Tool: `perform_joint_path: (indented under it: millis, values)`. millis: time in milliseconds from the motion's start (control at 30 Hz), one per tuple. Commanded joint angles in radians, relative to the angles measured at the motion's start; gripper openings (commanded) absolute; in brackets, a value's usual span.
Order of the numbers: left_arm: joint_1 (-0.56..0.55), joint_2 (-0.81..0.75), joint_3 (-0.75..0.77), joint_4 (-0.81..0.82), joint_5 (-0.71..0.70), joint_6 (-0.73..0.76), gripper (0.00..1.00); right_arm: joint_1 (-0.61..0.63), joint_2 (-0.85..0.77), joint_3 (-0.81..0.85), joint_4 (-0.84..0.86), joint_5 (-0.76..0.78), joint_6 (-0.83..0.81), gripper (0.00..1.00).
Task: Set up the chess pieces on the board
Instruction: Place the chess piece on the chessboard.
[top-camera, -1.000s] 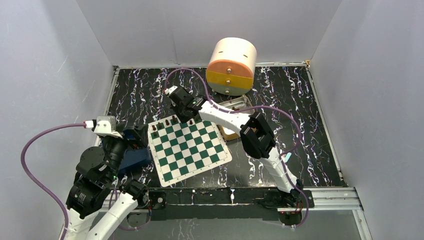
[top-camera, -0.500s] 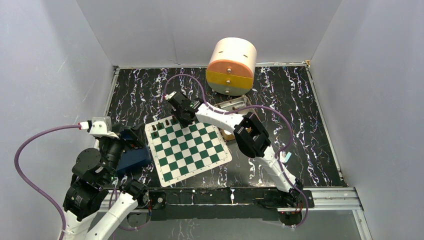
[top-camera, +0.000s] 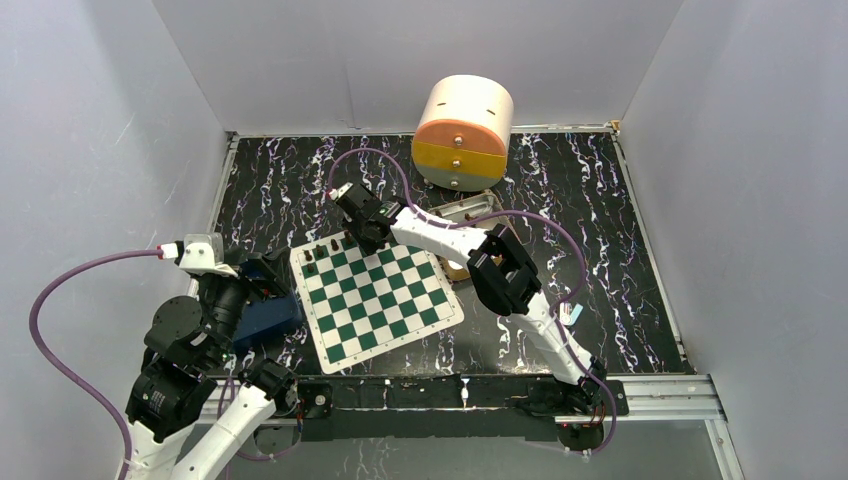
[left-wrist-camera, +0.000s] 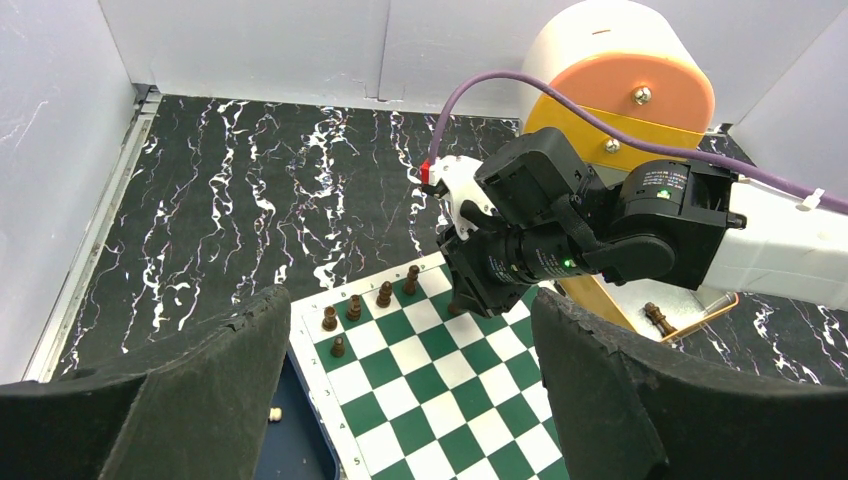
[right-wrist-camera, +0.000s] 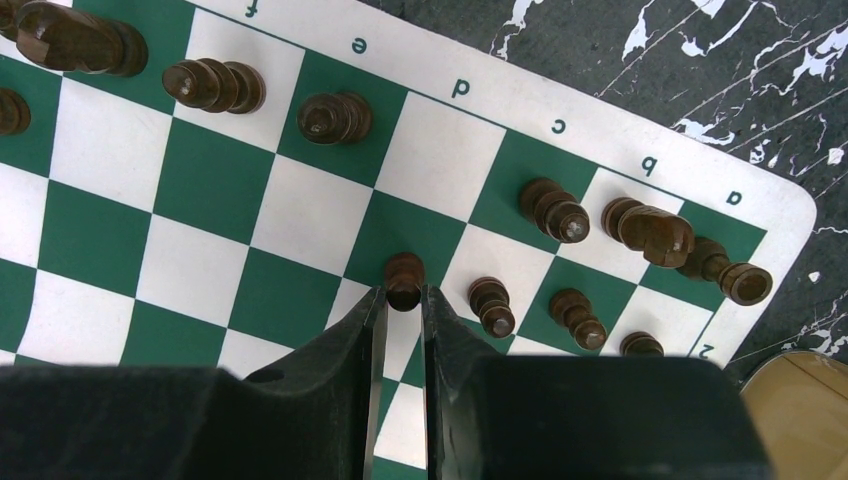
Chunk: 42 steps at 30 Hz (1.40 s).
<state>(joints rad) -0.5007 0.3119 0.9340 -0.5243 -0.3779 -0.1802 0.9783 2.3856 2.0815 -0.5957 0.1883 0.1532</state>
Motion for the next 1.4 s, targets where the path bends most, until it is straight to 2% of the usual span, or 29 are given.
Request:
perform_joint_path:
  millis: [0,767,1000,1367]
  values:
    - [-0.003,0.0,0.02,0.013,-0.013,-0.002,0.87,0.005,0.017,0.04,0.038,0.011,-0.01,0.27]
    - [-0.003,0.001,0.012,0.013,-0.01,-0.001,0.87,0.005,0.018,0.037,0.054,0.014,-0.014,0.25]
    - [-0.002,0.005,-0.002,0.017,-0.005,-0.012,0.87,0.006,0.001,0.025,0.06,0.009,-0.008,0.38]
    - [-0.003,0.036,-0.048,0.023,0.019,-0.042,0.87,0.004,-0.125,-0.021,0.085,-0.011,0.011,0.47]
